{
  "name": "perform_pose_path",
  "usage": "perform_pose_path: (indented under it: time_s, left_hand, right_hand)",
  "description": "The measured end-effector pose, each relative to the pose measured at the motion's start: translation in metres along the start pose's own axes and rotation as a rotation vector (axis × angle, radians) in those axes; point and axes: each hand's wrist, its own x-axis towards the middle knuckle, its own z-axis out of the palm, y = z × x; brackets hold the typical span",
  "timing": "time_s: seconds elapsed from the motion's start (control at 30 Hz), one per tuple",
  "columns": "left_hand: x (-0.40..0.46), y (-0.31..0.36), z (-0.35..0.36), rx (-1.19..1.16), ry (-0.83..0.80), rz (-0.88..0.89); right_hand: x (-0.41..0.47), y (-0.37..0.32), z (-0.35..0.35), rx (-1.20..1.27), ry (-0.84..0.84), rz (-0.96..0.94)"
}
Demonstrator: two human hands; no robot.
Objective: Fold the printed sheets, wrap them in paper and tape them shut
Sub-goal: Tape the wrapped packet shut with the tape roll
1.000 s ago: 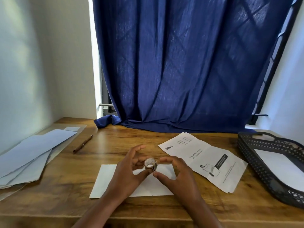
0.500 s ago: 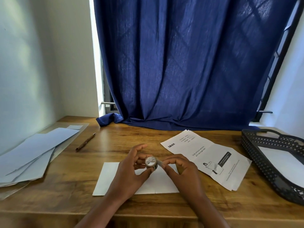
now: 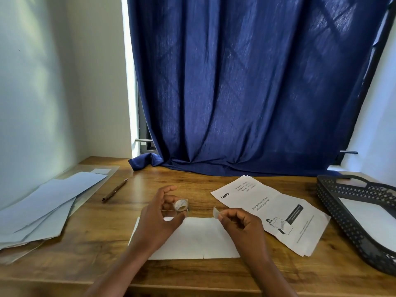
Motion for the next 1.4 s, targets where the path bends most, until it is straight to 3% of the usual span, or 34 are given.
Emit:
perform_pose_path:
  time_s: [0.43,0.77,1.03,1.4]
  left_hand:
    - [0.045,-0.048,-0.046,0.216,-0.013,-0.067]
    - [0.034,-0.04,-0.032,0.055,-0.087,0.033]
    - [0.002,-0.001,0.004,-0.059,-0.25,0.163]
    - [-0.008,0.01,0.022,-0.108,-0.224,0.136]
  right_hand:
    - [0.001,-0.002,0.001,-0.009,-0.006,0.016]
    - [0.001,-0.009,-0.006,0.408,-0.042,0.128]
    - [-0.002,-0.01,-0.003,0.252,-0.047,0.039]
    - [-0.006,-0.011,0.002,0.059,-0.049,-0.017]
